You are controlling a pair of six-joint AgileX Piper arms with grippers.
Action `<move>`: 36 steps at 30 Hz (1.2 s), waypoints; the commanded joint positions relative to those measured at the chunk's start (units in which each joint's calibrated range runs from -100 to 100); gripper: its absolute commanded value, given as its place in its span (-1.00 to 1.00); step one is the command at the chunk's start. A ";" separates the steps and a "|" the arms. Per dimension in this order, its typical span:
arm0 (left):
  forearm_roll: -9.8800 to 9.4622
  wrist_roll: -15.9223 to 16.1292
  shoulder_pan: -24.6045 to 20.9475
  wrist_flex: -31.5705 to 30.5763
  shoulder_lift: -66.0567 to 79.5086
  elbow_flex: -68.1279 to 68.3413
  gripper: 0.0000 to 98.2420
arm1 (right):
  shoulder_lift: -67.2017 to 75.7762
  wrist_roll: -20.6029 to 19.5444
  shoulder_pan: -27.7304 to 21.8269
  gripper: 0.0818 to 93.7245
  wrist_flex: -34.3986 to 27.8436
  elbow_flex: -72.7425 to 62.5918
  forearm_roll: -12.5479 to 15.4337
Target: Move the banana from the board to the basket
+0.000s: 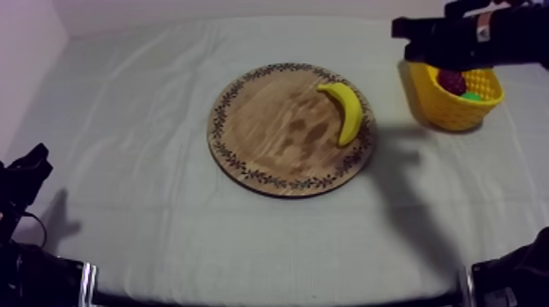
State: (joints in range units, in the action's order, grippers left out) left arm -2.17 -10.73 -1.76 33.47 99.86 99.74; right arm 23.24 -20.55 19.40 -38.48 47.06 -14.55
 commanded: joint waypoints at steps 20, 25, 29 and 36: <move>0.00 -0.04 -0.01 0.00 -0.03 0.04 -1.00 | -1.43 -1.03 1.80 0.86 -1.32 2.30 0.03; 0.00 -0.04 -0.01 0.00 -0.03 0.04 -1.00 | -2.94 0.21 1.73 0.76 -0.96 1.99 0.31; 0.00 -0.04 -0.01 0.00 -0.03 0.04 -1.00 | -6.66 0.85 1.47 0.75 -1.18 0.21 0.64; 0.00 -0.04 -0.01 0.00 -0.03 0.04 -1.00 | -14.52 0.23 1.38 0.66 0.52 -1.34 -0.24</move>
State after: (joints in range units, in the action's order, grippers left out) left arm -2.17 -10.76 -1.76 33.44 99.86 99.74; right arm 10.43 -19.86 20.69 -37.96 45.95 -14.42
